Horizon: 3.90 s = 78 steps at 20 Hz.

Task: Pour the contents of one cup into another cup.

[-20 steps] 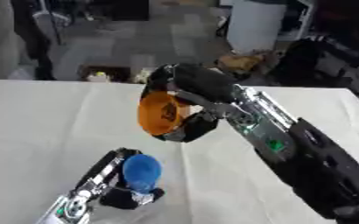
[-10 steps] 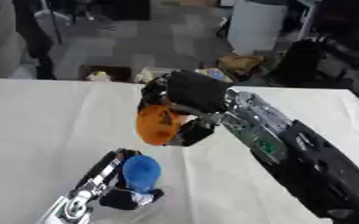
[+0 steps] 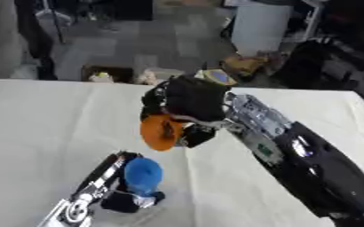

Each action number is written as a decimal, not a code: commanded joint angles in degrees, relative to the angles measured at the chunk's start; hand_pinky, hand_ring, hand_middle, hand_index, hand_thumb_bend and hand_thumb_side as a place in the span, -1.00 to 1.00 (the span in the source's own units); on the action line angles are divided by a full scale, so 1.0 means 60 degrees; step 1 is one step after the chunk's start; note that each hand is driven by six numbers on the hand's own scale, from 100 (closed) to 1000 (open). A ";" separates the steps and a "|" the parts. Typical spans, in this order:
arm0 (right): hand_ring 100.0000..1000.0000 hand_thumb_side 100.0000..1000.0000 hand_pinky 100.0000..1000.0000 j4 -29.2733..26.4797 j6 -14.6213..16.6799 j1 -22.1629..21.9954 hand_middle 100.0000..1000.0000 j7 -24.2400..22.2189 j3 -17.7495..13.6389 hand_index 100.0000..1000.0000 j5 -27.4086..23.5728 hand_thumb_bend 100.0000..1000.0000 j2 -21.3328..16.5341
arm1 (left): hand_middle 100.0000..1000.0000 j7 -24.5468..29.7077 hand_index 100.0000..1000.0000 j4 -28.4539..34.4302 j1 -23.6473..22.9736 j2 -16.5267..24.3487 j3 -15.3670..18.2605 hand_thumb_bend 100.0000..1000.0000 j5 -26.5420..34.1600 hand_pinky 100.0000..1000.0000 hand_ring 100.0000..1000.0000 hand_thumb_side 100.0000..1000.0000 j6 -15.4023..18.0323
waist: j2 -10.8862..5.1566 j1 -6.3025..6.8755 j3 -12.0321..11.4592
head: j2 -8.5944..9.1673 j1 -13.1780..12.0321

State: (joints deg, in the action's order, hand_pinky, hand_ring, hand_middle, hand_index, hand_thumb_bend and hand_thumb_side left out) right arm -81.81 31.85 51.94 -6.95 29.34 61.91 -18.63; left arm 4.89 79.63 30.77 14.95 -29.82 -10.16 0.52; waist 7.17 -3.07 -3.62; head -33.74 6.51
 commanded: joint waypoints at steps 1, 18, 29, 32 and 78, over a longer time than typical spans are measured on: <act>-0.12 -1.00 -0.30 0.0034 0.0208 0.0273 -0.08 0.0199 -0.0024 0.26 0.0553 -0.94 -0.0058 | -0.81 -0.0019 -0.19 0.0098 0.0187 -0.0028 0.0043 -0.14 -0.0029 -1.00 -0.70 -1.00 0.0015 | -0.0148 0.0017 -0.0020 | 0.0001 -0.0037; -0.03 -1.00 -0.16 0.0367 0.0698 0.0473 -0.02 0.1105 0.0168 0.26 0.2666 -0.98 -0.0021 | -0.81 -0.0037 -0.17 0.0125 0.0243 -0.0034 0.0051 -0.15 0.0011 -1.00 -0.70 -1.00 0.0034 | -0.0149 0.0012 -0.0097 | 0.0032 -0.0089; 0.05 -1.00 -0.03 0.0526 0.0552 0.0548 0.03 0.1172 0.0228 0.27 0.4096 -0.95 0.0074 | -0.81 -0.0082 -0.17 0.0127 0.0242 -0.0031 0.0060 -0.16 0.0087 -1.00 -0.70 -1.00 0.0017 | -0.0157 0.0007 -0.0112 | 0.0048 -0.0102; 0.07 -1.00 0.00 0.0538 0.0492 0.0551 0.03 0.1283 0.0243 0.26 0.4462 -0.94 0.0097 | -0.81 -0.0091 -0.17 0.0121 0.0243 -0.0034 0.0056 -0.15 0.0094 -1.00 -0.71 -1.00 0.0011 | -0.0153 0.0004 -0.0111 | 0.0050 -0.0112; 0.07 -1.00 0.00 0.0633 0.0529 0.0541 0.01 0.1747 0.0166 0.24 0.4873 -0.88 0.0117 | -0.81 -0.0182 -0.16 0.0188 0.0249 -0.0043 0.0041 -0.20 0.0096 -1.00 -0.71 -1.00 -0.0090 | -0.0164 0.0085 -0.0064 | 0.0115 -0.0147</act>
State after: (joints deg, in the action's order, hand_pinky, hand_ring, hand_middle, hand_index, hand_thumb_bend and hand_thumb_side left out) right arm -77.59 35.06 53.93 3.34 31.07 91.16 -17.33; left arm 3.96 79.67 31.20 14.52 -29.82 -9.84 -0.01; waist 7.16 -2.92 -4.00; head -33.62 5.69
